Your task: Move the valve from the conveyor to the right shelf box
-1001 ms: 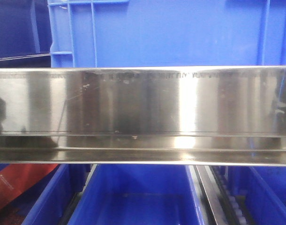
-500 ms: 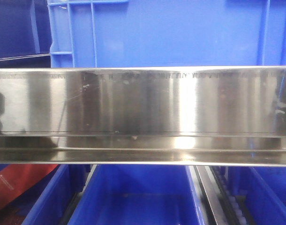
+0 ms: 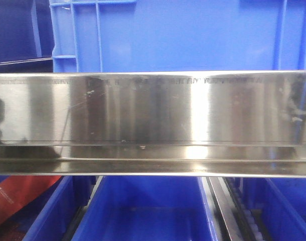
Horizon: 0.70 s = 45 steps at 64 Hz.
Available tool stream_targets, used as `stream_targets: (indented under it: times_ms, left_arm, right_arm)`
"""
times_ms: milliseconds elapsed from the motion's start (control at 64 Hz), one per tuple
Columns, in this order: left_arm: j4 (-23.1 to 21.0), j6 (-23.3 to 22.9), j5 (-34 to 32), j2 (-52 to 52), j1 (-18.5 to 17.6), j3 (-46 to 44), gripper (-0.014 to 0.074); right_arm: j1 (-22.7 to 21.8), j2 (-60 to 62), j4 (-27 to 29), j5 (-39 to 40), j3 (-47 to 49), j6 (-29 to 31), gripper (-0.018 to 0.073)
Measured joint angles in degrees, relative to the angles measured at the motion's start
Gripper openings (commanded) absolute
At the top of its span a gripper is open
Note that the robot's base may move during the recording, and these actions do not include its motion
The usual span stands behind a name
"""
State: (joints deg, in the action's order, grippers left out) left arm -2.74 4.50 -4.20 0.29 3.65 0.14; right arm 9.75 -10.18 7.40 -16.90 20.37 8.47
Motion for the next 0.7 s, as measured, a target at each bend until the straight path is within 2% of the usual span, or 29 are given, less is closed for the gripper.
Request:
stream_targets:
  times_ms: [141, 250, 438, 704]
  left_arm:
    - [0.0, 0.0, -0.1, 0.0, 0.0, 0.0, -0.0111]
    - [0.0, 0.0, -0.1, 0.0, 0.0, 0.0, -0.0111]
    - [0.0, 0.0, -0.1, 0.0, 0.0, 0.0, -0.0111]
    - [0.0, 0.0, -0.1, 0.0, 0.0, 0.0, -0.0111]
  right_arm:
    - [-6.1, 3.3, -0.3, 4.1, -5.0, -1.2, -0.0162]
    - [-8.7, 6.6, -0.3, 6.5, -10.9, -3.2, -0.0162]
    - [-9.5, 9.7, -0.4, 9.3, -19.5, -5.3, -0.0162]
    - [-9.5, 10.0, -0.4, 11.2, -20.3, -5.7, -0.0162]
